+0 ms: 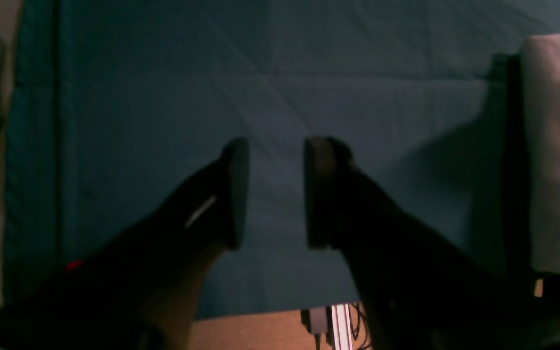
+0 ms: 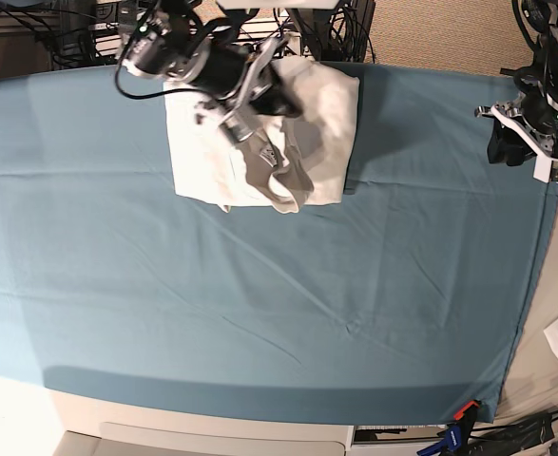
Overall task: Fold the T-shirt properly
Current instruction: 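Press the folded stack flat with the right gripper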
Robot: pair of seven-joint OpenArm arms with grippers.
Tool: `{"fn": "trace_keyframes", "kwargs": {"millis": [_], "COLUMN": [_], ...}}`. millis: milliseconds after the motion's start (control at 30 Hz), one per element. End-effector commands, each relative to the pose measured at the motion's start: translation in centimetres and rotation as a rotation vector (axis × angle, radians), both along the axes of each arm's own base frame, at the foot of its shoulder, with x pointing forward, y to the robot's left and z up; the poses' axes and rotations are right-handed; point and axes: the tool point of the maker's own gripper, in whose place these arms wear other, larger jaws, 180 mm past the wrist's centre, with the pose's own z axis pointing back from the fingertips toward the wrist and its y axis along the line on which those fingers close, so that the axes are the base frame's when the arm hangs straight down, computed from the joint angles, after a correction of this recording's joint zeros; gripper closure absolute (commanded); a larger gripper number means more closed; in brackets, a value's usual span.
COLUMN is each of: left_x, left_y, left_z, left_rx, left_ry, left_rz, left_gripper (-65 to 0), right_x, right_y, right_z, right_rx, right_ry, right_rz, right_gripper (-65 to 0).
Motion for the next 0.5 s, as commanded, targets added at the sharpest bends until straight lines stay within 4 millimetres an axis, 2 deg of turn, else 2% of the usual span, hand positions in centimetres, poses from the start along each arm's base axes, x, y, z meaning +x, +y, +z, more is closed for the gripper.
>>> {"fn": "trace_keyframes", "kwargs": {"millis": [0, 133, 200, 233, 333, 467], "left_x": [0.6, 0.6, 0.6, 0.6, 0.6, 0.6], "left_y": [0.1, 0.1, 0.1, 0.1, 0.1, -0.3], "left_z": [1.2, 1.2, 1.2, 1.1, 1.1, 1.3], "left_rx": [0.007, 0.007, 0.007, 0.007, 0.007, -0.023], "left_ry": [-0.047, -0.046, -0.046, -0.046, -0.045, -0.053], "left_rz": [-0.010, -0.010, -0.010, -0.010, -0.010, -0.014], "left_gripper": [-20.7, -20.7, -20.7, -20.7, -20.7, -20.7], "right_x": [0.2, 0.0, 0.1, 0.5, 2.6, 5.5], "right_y": [0.7, 1.4, 0.9, 0.1, -4.1, -12.4], "right_z": [1.5, 3.7, 4.7, 4.4, 3.5, 3.0], "right_rx": [0.049, 0.125, 0.107, 0.079, -0.029, -0.208], "right_ry": [-0.044, -0.095, -0.143, -0.148, -0.181, -0.214], "right_rz": [0.013, 0.061, 0.063, 0.041, -0.099, -0.364], "right_gripper": [0.0, 0.0, 0.0, 0.0, 0.0, 0.0]}}
